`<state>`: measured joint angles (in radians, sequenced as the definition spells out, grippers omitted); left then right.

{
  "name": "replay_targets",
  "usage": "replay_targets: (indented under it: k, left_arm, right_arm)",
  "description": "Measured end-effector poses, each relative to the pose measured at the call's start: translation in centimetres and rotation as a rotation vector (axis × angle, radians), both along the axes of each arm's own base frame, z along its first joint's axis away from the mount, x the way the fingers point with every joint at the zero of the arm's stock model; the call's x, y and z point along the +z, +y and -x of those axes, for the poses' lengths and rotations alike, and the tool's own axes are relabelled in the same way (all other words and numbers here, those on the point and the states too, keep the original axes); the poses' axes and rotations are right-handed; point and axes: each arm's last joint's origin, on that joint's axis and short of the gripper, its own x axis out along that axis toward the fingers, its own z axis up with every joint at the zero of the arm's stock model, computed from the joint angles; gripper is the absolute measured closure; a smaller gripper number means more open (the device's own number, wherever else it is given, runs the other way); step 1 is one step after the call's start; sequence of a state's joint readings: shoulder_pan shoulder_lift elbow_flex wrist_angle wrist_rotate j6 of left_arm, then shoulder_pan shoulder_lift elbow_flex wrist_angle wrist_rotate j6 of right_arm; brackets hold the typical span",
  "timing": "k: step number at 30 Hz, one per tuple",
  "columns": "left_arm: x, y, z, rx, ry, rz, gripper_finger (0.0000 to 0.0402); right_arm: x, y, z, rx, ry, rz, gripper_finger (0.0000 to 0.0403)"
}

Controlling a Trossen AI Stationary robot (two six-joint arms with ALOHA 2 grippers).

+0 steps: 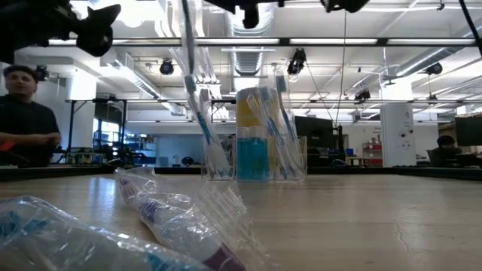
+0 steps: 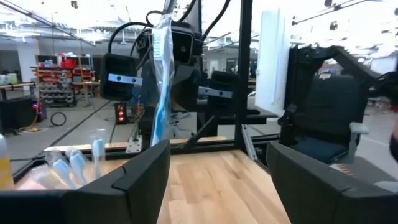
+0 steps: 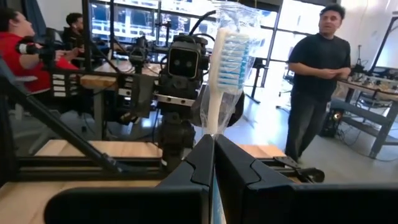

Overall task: Pick & Place toothbrushing station
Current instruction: Put the blue toothbrush into the transparent organizer

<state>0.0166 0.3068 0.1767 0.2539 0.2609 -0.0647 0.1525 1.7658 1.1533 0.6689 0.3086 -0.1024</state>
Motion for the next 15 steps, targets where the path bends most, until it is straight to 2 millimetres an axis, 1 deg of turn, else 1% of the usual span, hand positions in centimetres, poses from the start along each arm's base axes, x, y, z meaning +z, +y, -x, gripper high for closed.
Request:
replay_targets:
  k: [5, 9, 12, 15]
  left_arm:
    - [1.2, 0.1, -0.8, 0.038, 0.019, 0.001, 0.0129]
    - [1.7, 0.4, -1.5, 0.124, 0.048, 0.018, 0.0129]
    - [1.9, 0.6, -2.1, 0.187, 0.070, 0.030, 0.0129]
    - [2.1, 0.6, -2.6, 0.191, 0.092, 0.027, 0.0128]
  right_arm:
    - [0.4, -0.2, -1.8, -0.009, -0.022, 0.006, 0.0395]
    - [0.4, -0.3, -2.8, -0.014, -0.023, 0.009, 0.0395]
    - [0.6, -0.2, -3.1, -0.013, -0.008, 0.017, 0.0395]
    - [0.7, -0.2, -3.1, -0.012, -0.011, 0.016, 0.0395]
